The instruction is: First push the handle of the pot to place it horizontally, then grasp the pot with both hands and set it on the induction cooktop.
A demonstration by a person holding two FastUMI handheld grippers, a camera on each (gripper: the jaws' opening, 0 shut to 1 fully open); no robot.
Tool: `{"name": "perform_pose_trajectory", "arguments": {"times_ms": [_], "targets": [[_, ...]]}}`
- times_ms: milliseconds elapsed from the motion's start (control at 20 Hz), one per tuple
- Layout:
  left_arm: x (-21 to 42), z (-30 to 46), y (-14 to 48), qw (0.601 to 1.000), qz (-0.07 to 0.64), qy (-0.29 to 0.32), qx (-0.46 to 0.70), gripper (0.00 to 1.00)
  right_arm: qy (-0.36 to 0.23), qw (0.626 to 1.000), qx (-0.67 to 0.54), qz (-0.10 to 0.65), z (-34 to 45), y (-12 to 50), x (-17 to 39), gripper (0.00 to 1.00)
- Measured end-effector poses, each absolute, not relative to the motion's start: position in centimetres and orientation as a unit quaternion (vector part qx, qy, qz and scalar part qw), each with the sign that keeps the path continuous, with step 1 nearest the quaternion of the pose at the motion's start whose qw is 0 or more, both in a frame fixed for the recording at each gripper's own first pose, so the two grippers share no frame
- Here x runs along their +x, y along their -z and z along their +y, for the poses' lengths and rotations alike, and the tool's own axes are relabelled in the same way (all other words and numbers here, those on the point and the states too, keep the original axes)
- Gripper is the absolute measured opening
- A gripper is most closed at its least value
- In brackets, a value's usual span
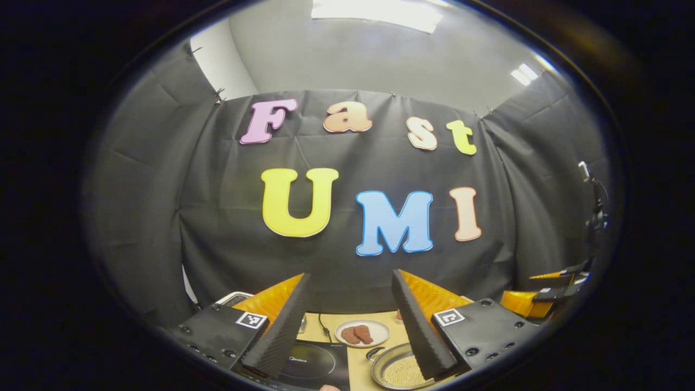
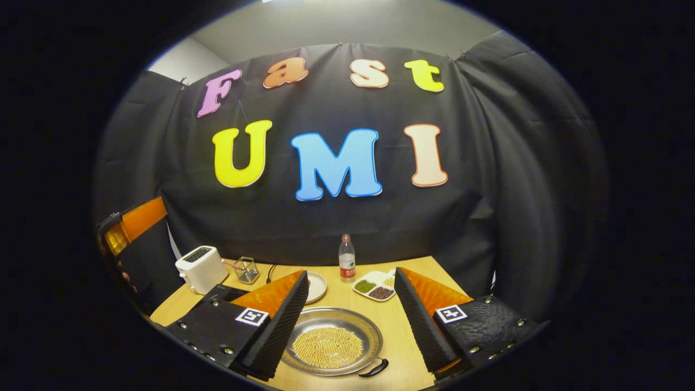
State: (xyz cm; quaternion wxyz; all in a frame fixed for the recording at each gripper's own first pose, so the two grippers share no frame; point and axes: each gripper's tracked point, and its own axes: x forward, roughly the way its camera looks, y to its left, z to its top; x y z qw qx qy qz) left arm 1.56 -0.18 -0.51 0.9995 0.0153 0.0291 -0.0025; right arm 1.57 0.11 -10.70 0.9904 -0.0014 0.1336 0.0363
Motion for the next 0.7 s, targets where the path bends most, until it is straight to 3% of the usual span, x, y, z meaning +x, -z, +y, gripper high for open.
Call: {"name": "perform_pose_trajectory", "arguments": {"times_ms": [50,200,300,350,450,500,550,600,650,700], "targets": [[1.9,0.0,1.7,0.999,0.035,0.003,0.016,0.99,-0.041,0.987,-0.003,0.152,0.1,12.1,1.4,0.94],[2.2,-0.6,2.5,0.999,0.044,0.005,0.021,0.99,-0.055,0.976,-0.011,0.209,0.3,16.1,0.7,0.71],[2.2,-0.5,2.7,0.999,0.046,0.004,0.021,0.99,-0.054,0.968,-0.019,0.245,0.0,18.0,-0.2,0.64],[2.2,-0.4,3.1,0.999,0.049,0.003,0.022,0.99,-0.067,0.963,-0.013,0.262,0.7,19.4,-0.2,0.53],[2.3,-0.2,3.7,0.998,0.056,0.001,0.022,0.99,-0.076,0.948,-0.012,0.308,1.4,22.0,-1.3,0.48],[2.3,-0.2,3.8,0.998,0.058,0.0,0.021,0.95,-0.065,0.943,-0.012,0.325,0.3,22.6,-1.4,0.36],[2.4,0.0,4.1,0.998,0.06,-0.003,0.022,0.99,-0.077,0.937,0.002,0.342,1.1,24.4,-1.2,0.23],[2.6,0.4,4.1,0.998,0.061,-0.006,0.023,0.95,-0.087,0.927,0.012,0.364,1.7,25.5,-1.8,0.18],[2.6,0.5,4.3,0.998,0.062,-0.008,0.023,0.95,-0.094,0.918,0.016,0.385,1.7,26.7,-2.3,0.21],[2.7,0.7,4.5,0.998,0.065,-0.01,0.023,0.99,-0.105,0.908,0.025,0.404,1.9,27.9,-3.1,0.14]]}}
